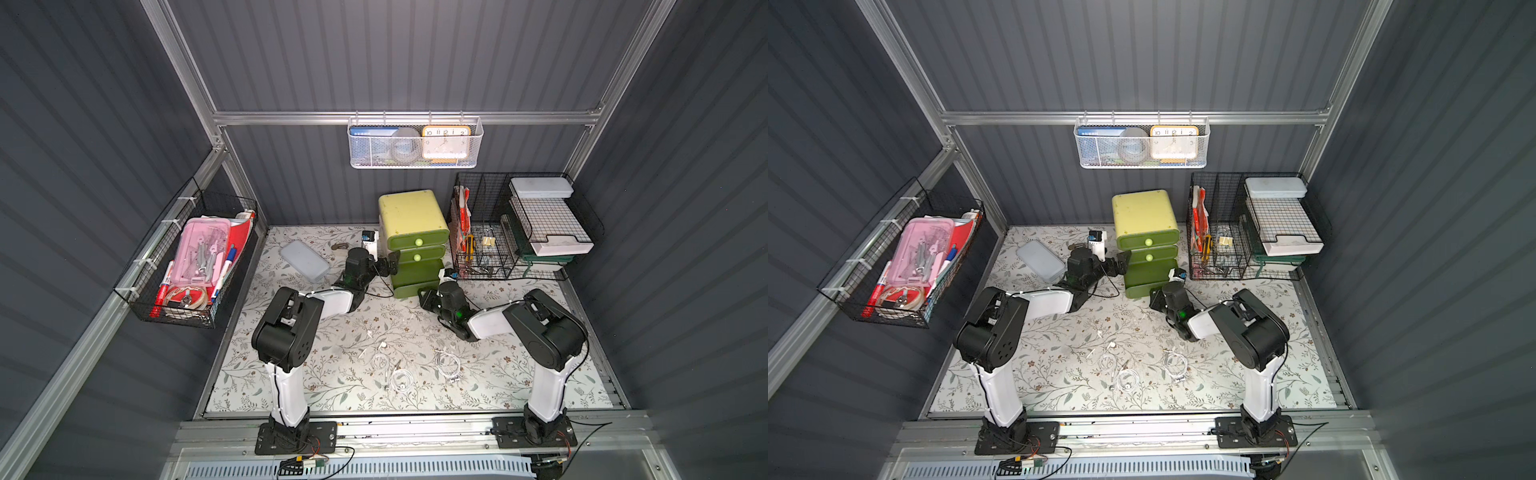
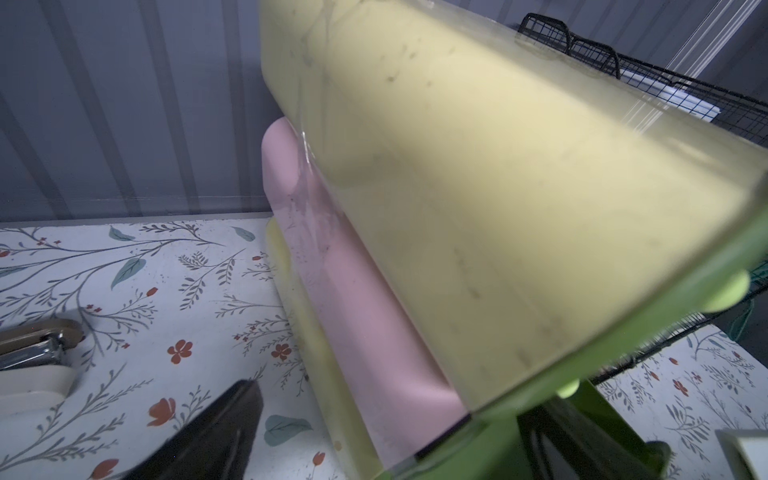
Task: Place the wired earphones into the drawer by color
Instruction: Open the drawer in the storage box.
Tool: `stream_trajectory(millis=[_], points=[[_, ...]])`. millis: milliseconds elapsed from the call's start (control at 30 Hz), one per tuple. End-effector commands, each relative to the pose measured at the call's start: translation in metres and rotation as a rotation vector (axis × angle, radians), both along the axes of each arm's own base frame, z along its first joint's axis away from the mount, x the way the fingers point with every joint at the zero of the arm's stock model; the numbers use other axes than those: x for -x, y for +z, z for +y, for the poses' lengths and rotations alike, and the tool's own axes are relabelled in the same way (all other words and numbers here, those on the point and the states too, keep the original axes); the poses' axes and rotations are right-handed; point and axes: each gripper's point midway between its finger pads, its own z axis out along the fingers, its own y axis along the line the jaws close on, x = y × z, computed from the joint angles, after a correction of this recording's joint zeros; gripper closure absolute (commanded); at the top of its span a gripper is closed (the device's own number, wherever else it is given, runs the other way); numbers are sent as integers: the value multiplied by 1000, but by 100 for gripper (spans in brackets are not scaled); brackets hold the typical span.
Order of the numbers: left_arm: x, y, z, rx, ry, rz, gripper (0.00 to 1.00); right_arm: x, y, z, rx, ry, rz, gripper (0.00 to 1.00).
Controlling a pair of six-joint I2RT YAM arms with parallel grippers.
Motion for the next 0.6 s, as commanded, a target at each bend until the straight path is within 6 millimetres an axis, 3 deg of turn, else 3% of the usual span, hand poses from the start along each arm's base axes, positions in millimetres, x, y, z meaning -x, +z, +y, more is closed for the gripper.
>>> stream_trajectory(millis=[0,467,567], points=[[-4,-8,7,0,44,23,1,17,-16,-6,35,11,67,75],[-3,-8,7,9,45,26,1,34,-18,-9,39,16,87,75],[-2,-6,6,13,37,26,1,35,-15,-10,42,9,87,67]])
